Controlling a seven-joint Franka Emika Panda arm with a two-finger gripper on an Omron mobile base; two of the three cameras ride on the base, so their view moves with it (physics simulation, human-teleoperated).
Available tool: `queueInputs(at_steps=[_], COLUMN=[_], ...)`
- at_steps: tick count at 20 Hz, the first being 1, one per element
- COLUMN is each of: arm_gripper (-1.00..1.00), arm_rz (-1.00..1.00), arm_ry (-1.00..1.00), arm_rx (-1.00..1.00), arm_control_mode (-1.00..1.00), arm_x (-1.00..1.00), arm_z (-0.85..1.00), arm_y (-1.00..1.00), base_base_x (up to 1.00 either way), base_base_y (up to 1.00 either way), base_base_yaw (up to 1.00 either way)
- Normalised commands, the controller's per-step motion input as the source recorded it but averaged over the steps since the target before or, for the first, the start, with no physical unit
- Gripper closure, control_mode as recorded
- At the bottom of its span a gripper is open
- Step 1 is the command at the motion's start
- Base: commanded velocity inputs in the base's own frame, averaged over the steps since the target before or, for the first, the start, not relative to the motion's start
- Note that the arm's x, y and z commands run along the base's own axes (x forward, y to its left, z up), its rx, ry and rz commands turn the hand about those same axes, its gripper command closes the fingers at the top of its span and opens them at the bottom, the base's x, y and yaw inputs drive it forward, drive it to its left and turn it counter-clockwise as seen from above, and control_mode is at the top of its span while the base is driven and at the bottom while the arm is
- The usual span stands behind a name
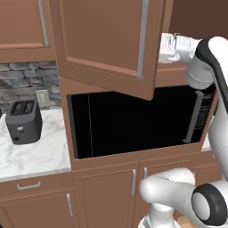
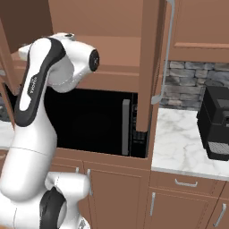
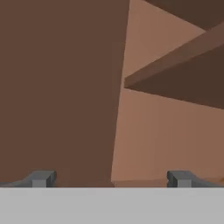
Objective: Open the cabinet, retrieve the rolling pin, and place it next to the meat on the cutting board to prepare for tenderizing.
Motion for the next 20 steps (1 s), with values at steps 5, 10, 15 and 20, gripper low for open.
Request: queueInputs(at_steps=[5,10,15,20], arm_gripper=[-1.00,-1.00,-1.00,-1.00], arm_rz=[0.09,0.09,0.09,0.07], arm_ry=[-0.04,-0.09,-0.10,-0.06], arm_rx=[-0.18,-0.17,-0.14,-0.11], arm_control_mode=[-1.00,-1.00,-1.00,-1.00], arm_x=[-0.36,-0.58,-0.64,-0.41], arm_z=[0.00,-0.03,-0.06,-0.10], arm_y=[0.73,0.76,0.76,0.72], base_base_x=[0.00,0.00,0.00,0.00], base_base_y=[0.00,0.00,0.00,0.00], base_base_yaw=[0.00,0.00,0.00,0.00])
